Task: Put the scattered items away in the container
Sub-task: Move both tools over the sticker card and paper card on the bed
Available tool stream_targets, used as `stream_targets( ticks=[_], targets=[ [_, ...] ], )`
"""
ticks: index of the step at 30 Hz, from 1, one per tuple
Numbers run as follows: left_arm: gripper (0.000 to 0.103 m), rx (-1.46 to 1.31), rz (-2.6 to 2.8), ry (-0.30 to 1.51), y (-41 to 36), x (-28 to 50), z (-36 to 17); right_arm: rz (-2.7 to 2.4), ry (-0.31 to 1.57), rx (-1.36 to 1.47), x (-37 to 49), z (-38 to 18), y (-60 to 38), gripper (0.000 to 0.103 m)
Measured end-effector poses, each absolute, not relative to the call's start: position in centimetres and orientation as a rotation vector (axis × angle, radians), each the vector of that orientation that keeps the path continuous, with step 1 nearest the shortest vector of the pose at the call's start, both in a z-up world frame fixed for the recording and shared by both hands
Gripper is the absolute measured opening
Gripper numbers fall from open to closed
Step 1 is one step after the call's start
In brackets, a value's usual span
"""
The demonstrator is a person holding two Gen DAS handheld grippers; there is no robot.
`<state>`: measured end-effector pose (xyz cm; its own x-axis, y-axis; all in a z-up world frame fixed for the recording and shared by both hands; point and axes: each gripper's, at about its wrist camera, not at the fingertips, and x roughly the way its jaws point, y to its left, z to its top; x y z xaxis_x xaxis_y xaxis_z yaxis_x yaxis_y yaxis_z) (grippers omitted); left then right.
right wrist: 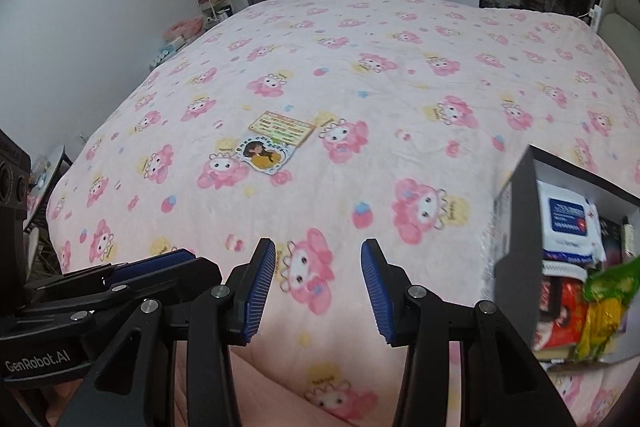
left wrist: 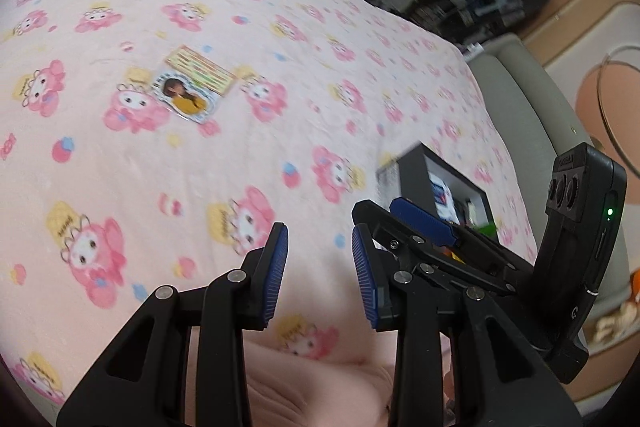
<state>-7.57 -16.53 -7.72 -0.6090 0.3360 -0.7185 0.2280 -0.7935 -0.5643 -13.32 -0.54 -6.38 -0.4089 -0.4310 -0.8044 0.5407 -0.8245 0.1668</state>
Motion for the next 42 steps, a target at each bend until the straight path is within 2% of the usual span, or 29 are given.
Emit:
stream_targets(
  ticks=[5, 10, 16, 22, 26, 27, 28, 29, 31, 38, 42],
  targets=[
    [0.033, -1.416, 2.595, -1.122, -20.0, -11.0, -10.4, -2.200, 0.167, 1.268, -16.6, -8.1, -3.7, 0.041],
    [0.033, -1.530, 2.592, -1.412, -24.6, -15.5, -14.8, -2.154, 0.085, 1.341, -20.8, -10.6, -6.1, 0.042],
    [0.033, -1.666, 2.570, -1.657, -28.2, -18.5, -19.7, -2.069, 0.065, 1.448, -24.9, -15.0, -10.0, 0.043],
    [0.033, -1.518, 2.537, -1.798, -30.1, -19.0, -22.4, -1.993, 0.019, 1.513, -28.2, -18.8, -13.1, 0.043],
    [0.031, -1.463, 2.525, -1.775, -30.4, -19.6, -23.4, -1.948, -0.023, 1.504, -29.7, -20.3, -14.5, 0.043],
    [0.028, -1.467, 2.534, -1.750, -30.3, -19.7, -23.4, -1.937, -0.030, 1.500, -30.0, -20.5, -14.8, 0.037],
    [0.021, -1.473, 2.551, -1.731, -30.3, -19.7, -23.4, -1.936, -0.037, 1.493, -30.1, -20.8, -15.0, 0.021],
    [0.017, -1.474, 2.566, -1.722, -30.3, -19.7, -23.4, -1.937, -0.046, 1.479, -30.1, -20.7, -15.0, 0.014],
    [0.016, -1.466, 2.578, -1.702, -30.1, -19.7, -23.2, -1.937, -0.065, 1.451, -30.0, -20.6, -14.9, 0.007],
    [0.018, -1.552, 2.535, -1.530, -27.3, -20.2, -22.4, -1.978, -0.046, 1.366, -27.4, -18.2, -12.6, 0.005],
    [0.018, -1.602, 2.524, -1.469, -26.0, -20.2, -21.9, -1.947, -0.036, 1.420, -25.1, -18.3, -9.8, 0.005]
  ],
)
